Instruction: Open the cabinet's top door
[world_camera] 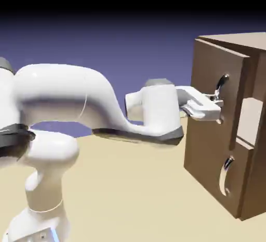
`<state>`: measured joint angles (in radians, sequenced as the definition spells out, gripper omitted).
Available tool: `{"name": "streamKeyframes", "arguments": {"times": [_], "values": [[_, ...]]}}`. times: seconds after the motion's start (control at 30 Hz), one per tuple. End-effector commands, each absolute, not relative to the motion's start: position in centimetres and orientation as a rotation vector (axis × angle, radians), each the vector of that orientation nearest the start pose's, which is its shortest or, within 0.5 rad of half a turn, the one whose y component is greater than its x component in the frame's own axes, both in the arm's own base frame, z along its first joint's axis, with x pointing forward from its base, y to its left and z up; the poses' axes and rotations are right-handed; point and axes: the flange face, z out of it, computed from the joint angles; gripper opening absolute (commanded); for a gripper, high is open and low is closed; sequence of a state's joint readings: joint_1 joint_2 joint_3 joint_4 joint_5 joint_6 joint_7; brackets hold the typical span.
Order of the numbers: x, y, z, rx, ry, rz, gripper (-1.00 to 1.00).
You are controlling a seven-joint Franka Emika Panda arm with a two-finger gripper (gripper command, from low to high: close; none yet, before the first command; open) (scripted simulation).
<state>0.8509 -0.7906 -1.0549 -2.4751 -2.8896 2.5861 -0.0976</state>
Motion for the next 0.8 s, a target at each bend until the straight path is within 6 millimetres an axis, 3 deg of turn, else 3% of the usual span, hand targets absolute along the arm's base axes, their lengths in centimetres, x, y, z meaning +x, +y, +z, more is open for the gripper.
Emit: {"name": "streamKeyframes", "arguments": {"times": [0.0, 0.57, 0.77], "values": [[42.5, -10.9, 45.8, 0.761, 1.395, 0.449, -1.0], [40.6, -9.1, 45.8, 0.814, 1.357, 0.383, -1.0], [38.3, -6.7, 45.8, 0.88, 1.311, 0.304, -1.0]]}}
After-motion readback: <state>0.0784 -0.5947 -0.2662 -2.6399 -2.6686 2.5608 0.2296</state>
